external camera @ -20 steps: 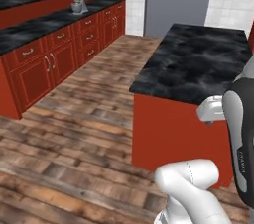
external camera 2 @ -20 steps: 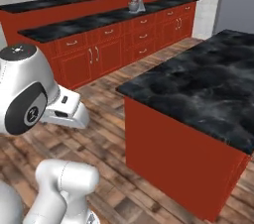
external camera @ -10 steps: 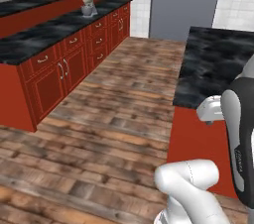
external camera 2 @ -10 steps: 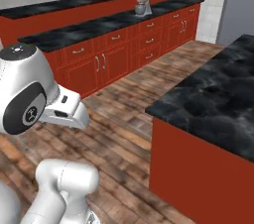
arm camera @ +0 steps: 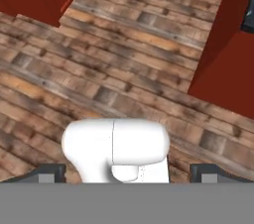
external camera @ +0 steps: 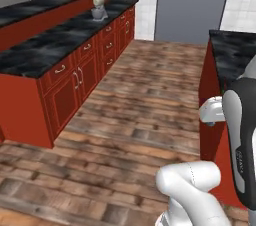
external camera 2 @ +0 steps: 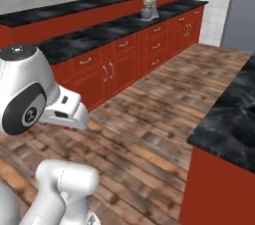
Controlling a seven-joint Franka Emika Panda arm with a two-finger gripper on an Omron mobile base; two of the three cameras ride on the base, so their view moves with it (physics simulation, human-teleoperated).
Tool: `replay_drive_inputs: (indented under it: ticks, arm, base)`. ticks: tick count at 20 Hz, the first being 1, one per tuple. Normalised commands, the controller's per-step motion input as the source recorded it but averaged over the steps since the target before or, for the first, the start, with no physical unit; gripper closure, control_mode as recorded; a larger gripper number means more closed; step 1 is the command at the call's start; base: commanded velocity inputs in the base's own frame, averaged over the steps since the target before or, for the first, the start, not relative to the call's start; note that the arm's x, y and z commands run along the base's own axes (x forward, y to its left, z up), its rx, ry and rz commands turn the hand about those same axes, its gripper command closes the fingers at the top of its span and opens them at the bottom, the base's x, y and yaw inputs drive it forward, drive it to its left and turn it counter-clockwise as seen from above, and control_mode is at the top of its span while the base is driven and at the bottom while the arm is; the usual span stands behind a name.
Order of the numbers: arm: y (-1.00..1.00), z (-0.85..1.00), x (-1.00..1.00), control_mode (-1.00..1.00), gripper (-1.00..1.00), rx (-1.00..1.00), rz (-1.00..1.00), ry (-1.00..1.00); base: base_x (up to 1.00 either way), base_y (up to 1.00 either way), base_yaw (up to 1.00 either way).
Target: Navigate to the stand mixer.
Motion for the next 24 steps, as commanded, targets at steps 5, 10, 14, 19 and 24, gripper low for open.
replay_drive_inputs:
  ticks: [5,10,14,19,24]
  arm:
    - [0.00,0.00,0.00,1.00,-1.00,0.00,0.00,0.00]
    - [0.00,0.00,0.00,1.00,-1.00,0.00,0.00,0.00]
    - [0.00,0.00,0.00,1.00,-1.00,0.00,0.00,0.00]
    - [0.00,0.00,0.00,1.00,-1.00,0.00,0.00,0.00]
    - [0.00,0.00,0.00,1.00,-1.00,0.00,0.00,0.00]
  base:
    - [0.99,1.00,-0.21]
    - [0.97,1.00,-0.37]
    - [1.00,0.93,-0.41]
    - [1.00,0.68,-0.38]
    - [1.00,0.16,-0.19]
